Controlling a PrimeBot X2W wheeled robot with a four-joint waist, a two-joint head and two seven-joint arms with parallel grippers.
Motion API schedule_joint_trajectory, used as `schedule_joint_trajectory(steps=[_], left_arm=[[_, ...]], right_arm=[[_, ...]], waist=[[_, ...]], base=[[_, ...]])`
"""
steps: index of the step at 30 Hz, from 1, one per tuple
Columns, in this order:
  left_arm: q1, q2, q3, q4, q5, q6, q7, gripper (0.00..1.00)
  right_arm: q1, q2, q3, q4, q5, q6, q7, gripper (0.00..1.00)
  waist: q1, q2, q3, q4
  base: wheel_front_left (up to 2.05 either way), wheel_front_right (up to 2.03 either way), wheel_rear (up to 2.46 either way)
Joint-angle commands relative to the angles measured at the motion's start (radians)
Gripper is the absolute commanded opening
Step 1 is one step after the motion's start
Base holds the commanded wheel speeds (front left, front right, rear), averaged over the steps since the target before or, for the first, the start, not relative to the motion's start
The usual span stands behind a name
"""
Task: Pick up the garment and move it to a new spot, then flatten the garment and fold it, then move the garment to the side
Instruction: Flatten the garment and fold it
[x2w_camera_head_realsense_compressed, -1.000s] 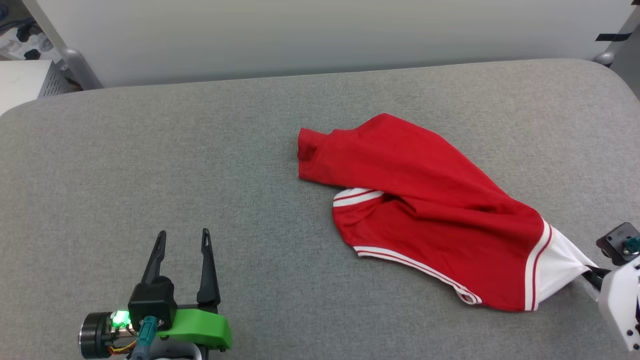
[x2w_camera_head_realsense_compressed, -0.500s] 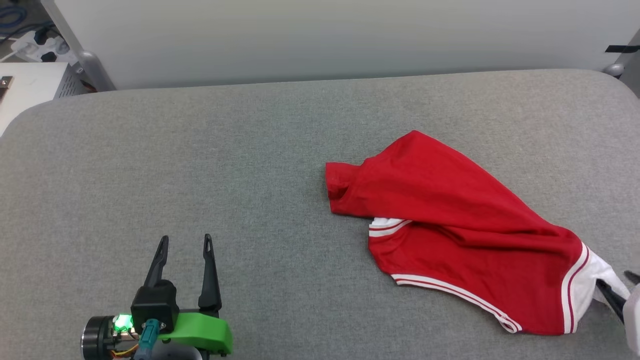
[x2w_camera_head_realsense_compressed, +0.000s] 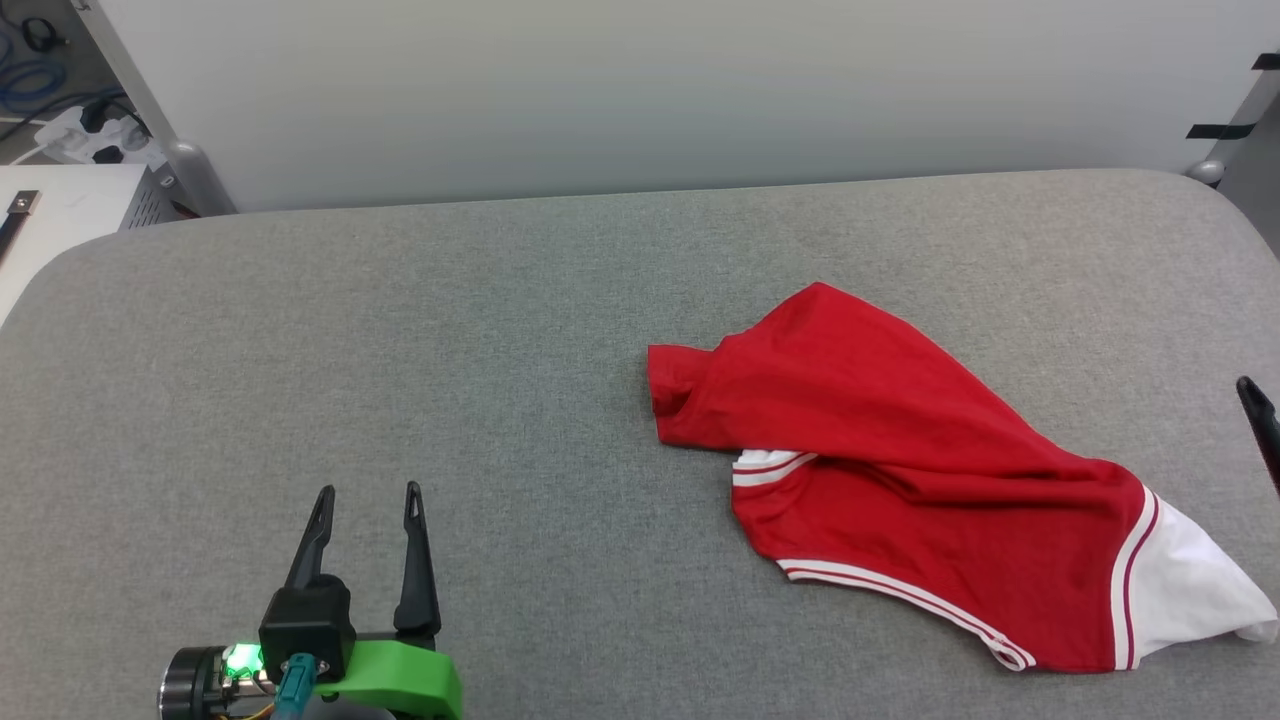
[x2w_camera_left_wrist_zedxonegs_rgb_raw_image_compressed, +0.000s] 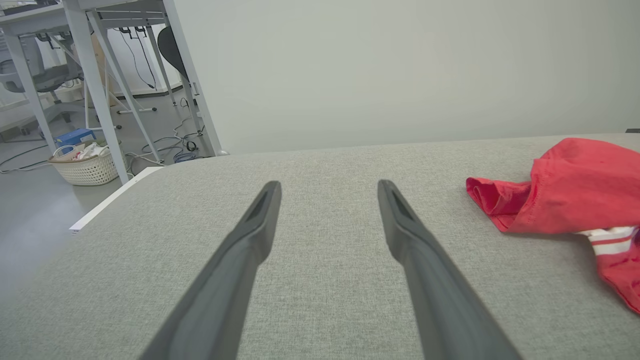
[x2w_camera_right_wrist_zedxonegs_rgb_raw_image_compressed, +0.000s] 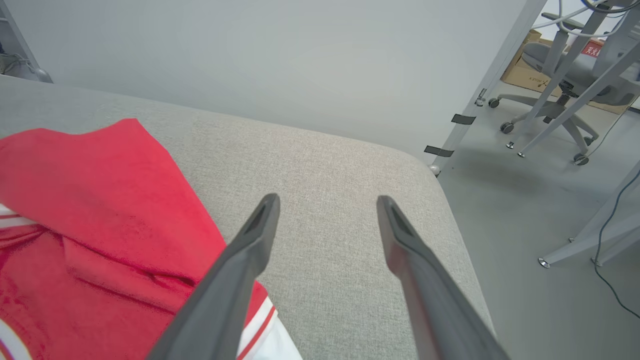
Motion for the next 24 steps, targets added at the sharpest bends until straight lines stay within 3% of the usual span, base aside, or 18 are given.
schedule_joint_trajectory(steps=[1, 11, 18, 21, 24], left_arm=[[0.006, 0.004, 0.0, -0.006, 0.007, -0.002, -0.006, 1.0], [-0.023, 0.012, -0.035, -0.026, 0.014, -0.03, -0.006, 1.0], [-0.18, 0.054, -0.119, -0.042, 0.024, -0.132, -0.006, 1.0], [-0.28, 0.082, -0.188, 0.022, 0.019, -0.177, -0.006, 1.0], [-0.378, 0.109, -0.276, 0.101, 0.012, -0.195, 0.006, 1.0]], right_arm=[[0.034, 0.036, -0.041, -0.04, -0.025, -0.001, -0.012, 1.0], [0.279, 0.322, -0.374, -0.37, -0.286, -0.001, -0.013, 1.0], [0.388, 0.448, -0.444, -0.507, -0.374, -0.001, 0.037, 1.0], [0.414, 0.476, -0.447, -0.537, -0.385, -0.001, 0.05, 1.0], [0.425, 0.492, -0.444, -0.558, -0.392, -0.001, 0.057, 1.0]], waist=[[0.0, 0.0, -0.003, 0.003], [0.0, 0.0, -0.02, 0.026], [0.0, 0.0, -0.011, 0.037], [0.0, 0.0, -0.002, 0.028], [0.0, 0.0, 0.009, 0.01]], base=[[0.0, 0.0, 0.0], [0.0, 0.0, 0.0], [0.0, 0.0, 0.0], [0.0, 0.0, 0.0], [0.0, 0.0, 0.0]])
